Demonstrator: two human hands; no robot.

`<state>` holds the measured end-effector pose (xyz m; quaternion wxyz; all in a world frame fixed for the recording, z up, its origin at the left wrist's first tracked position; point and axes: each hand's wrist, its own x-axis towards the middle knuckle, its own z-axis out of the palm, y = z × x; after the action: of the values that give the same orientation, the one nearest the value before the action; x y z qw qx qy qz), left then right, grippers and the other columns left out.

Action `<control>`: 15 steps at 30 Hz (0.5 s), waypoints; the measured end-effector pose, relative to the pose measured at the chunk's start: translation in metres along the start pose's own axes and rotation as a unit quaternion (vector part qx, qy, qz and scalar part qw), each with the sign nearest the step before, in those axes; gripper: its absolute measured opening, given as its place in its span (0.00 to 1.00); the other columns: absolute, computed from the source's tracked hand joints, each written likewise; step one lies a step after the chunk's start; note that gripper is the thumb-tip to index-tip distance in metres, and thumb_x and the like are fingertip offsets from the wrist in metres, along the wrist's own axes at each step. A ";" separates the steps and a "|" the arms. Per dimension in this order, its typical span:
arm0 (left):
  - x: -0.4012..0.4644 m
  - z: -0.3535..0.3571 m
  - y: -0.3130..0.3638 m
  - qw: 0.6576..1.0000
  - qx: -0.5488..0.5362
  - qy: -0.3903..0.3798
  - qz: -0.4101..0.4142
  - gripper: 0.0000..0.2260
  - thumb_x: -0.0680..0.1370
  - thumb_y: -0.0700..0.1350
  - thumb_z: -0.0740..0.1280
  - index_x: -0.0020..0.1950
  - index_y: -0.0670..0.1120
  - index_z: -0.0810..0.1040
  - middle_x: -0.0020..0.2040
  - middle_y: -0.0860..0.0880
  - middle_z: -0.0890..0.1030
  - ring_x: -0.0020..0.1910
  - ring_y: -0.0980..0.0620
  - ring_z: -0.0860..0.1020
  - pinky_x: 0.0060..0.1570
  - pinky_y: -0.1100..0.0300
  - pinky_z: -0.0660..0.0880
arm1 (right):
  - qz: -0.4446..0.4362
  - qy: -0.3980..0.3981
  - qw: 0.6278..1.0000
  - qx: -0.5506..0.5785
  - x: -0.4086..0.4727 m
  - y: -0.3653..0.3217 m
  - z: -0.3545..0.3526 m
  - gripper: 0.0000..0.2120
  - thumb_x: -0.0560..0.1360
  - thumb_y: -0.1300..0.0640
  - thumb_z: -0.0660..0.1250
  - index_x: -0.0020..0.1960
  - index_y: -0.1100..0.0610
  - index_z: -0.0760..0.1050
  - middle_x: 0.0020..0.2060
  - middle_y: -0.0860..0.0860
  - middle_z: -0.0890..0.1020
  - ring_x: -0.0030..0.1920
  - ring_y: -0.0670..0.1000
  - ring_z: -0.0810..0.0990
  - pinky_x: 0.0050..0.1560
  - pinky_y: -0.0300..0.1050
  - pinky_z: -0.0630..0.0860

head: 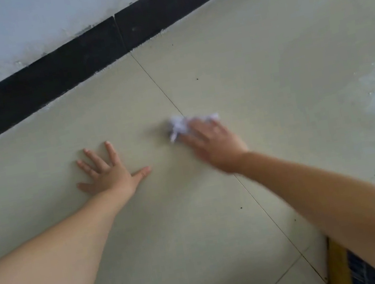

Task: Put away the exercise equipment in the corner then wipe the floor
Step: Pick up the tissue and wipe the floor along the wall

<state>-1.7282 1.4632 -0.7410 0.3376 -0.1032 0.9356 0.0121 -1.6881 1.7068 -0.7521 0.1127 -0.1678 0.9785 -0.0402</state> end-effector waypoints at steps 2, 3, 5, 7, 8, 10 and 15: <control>0.000 0.000 0.000 1.000 0.001 -0.003 -0.001 0.53 0.66 0.73 0.62 0.76 0.53 0.33 0.75 0.41 0.32 0.74 0.36 0.35 0.68 0.33 0.51 | 0.228 -0.008 0.972 0.062 0.006 0.072 -0.011 0.26 0.82 0.52 0.50 0.78 0.47 0.47 0.77 0.54 0.52 0.76 0.54 0.50 0.73 0.56 0.48; 0.000 0.001 0.000 1.000 0.003 -0.002 -0.003 0.53 0.66 0.73 0.62 0.76 0.53 0.33 0.75 0.41 0.32 0.75 0.36 0.35 0.68 0.33 0.51 | 0.330 -0.019 0.939 0.095 0.002 0.102 -0.019 0.25 0.82 0.50 0.47 0.78 0.46 0.45 0.78 0.53 0.49 0.77 0.54 0.48 0.73 0.58 0.46; 0.001 0.002 0.000 1.000 0.010 0.002 -0.007 0.53 0.66 0.74 0.61 0.76 0.53 0.33 0.75 0.41 0.32 0.75 0.36 0.36 0.68 0.33 0.52 | 0.426 -0.040 0.896 0.119 -0.006 0.131 -0.030 0.25 0.82 0.48 0.45 0.78 0.46 0.45 0.78 0.54 0.47 0.77 0.55 0.47 0.74 0.61 0.48; 0.000 0.001 0.001 1.000 0.012 -0.001 -0.009 0.52 0.66 0.74 0.61 0.76 0.53 0.33 0.75 0.41 0.31 0.75 0.36 0.36 0.68 0.33 0.52 | 0.430 -0.064 0.894 0.108 -0.008 0.118 -0.030 0.26 0.82 0.47 0.45 0.78 0.48 0.43 0.78 0.55 0.44 0.77 0.57 0.44 0.75 0.60 0.46; 0.000 0.000 0.001 1.000 0.009 -0.004 -0.010 0.52 0.66 0.74 0.61 0.76 0.53 0.33 0.75 0.41 0.31 0.75 0.36 0.35 0.68 0.33 0.52 | 0.391 -0.068 0.913 0.093 -0.009 0.097 -0.024 0.26 0.82 0.47 0.45 0.78 0.49 0.42 0.78 0.56 0.44 0.77 0.58 0.43 0.75 0.58 0.44; -0.001 -0.001 0.002 1.000 0.005 -0.006 -0.013 0.52 0.66 0.73 0.61 0.76 0.53 0.33 0.75 0.41 0.31 0.74 0.36 0.35 0.69 0.33 0.51 | 0.212 -0.059 0.973 0.068 -0.015 0.044 -0.012 0.26 0.82 0.47 0.44 0.78 0.49 0.47 0.78 0.56 0.48 0.77 0.58 0.46 0.76 0.58 0.46; -0.005 -0.001 0.000 1.000 0.000 0.000 -0.008 0.53 0.66 0.74 0.61 0.76 0.53 0.33 0.75 0.40 0.31 0.74 0.36 0.35 0.69 0.33 0.51 | -0.155 -0.054 0.986 -0.013 0.016 -0.019 -0.002 0.24 0.80 0.47 0.46 0.75 0.48 0.62 0.75 0.53 0.63 0.74 0.54 0.61 0.73 0.61 0.55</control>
<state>-1.7255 1.4643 -0.7372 0.3380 -0.1111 0.9345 0.0092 -1.6976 1.6839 -0.7518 0.1554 -0.3207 0.9337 -0.0349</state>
